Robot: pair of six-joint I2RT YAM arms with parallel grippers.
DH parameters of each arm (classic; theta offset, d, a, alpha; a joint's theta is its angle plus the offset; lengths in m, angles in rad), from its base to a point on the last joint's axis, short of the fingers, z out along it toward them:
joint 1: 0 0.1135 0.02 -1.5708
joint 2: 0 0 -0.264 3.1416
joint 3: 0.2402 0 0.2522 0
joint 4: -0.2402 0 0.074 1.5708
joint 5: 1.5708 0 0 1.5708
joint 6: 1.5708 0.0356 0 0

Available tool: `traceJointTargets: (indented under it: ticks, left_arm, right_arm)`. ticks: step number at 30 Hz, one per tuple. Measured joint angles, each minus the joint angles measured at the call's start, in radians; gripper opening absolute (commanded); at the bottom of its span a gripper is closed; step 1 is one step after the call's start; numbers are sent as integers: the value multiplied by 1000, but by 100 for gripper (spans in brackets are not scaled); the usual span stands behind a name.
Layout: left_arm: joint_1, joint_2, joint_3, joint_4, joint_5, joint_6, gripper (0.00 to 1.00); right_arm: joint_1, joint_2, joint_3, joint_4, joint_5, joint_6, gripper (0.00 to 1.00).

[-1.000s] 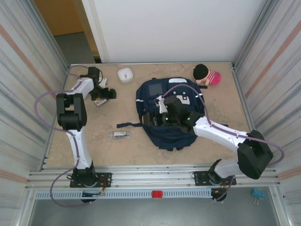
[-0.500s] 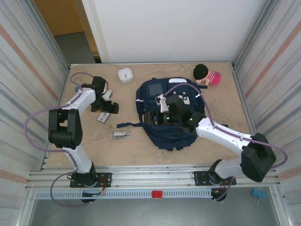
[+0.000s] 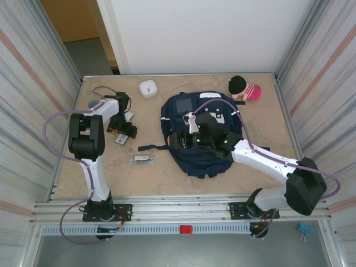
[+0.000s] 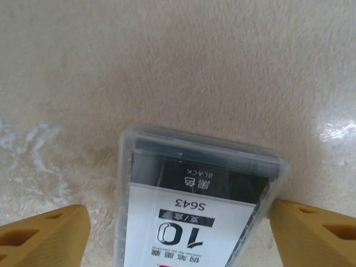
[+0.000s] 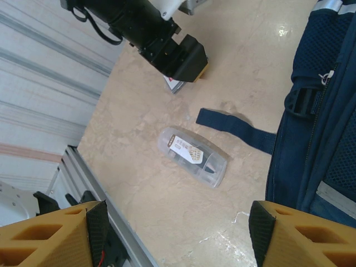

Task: Pack the student bag

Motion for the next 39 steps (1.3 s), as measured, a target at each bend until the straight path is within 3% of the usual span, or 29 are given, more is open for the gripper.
traceJointTargets:
  ticks: [10,17,23,30,39]
  left_arm:
    - [-3,38,55,-9,-26,19,73]
    - [-10,50,72,-30,-13,16,56]
    - [-10,-15,5,18,5,-23,52]
    - [-9,-329,-161,76,186,-174,49]
    - [-9,-697,-529,354,507,-621,45]
  right_arm:
    - [0,0,0,0,-1,0,69]
    - [0,0,0,0,0,0,69]
    - [0,0,0,16,-3,0,69]
    - [14,8,-46,108,0,0,69]
    - [122,151,-54,262,23,5,64]
